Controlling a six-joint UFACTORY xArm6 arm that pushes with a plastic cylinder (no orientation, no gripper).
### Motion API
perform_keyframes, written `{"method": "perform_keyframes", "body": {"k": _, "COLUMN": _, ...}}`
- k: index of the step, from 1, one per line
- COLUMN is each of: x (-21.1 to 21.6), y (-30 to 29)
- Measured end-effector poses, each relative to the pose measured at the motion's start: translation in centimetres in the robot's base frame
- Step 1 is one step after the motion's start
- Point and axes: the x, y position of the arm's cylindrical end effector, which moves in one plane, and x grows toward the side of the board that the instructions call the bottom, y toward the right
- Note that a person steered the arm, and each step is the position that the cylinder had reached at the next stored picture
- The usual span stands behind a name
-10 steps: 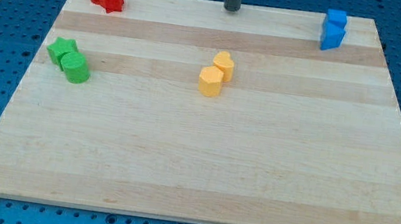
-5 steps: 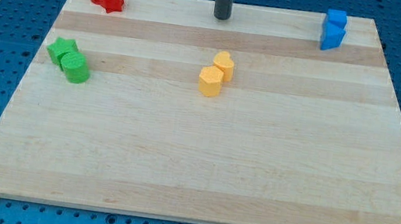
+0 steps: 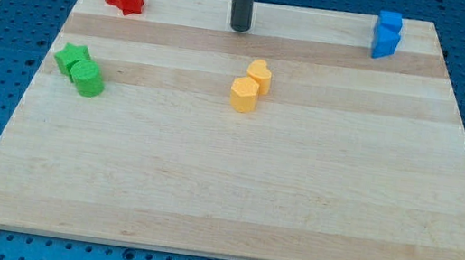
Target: Nudge green star a bit down
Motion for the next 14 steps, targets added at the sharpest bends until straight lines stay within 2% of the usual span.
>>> {"method": "perform_keyframes", "body": {"k": 4, "x": 2.0, "y": -5.0}}
{"method": "perform_keyframes", "body": {"k": 8, "x": 7.4, "y": -8.7}}
{"method": "perform_keyframes", "body": {"k": 12, "x": 8.1, "y": -20.7}}
{"method": "perform_keyframes", "body": {"k": 14, "x": 11.0, "y": -25.5}}
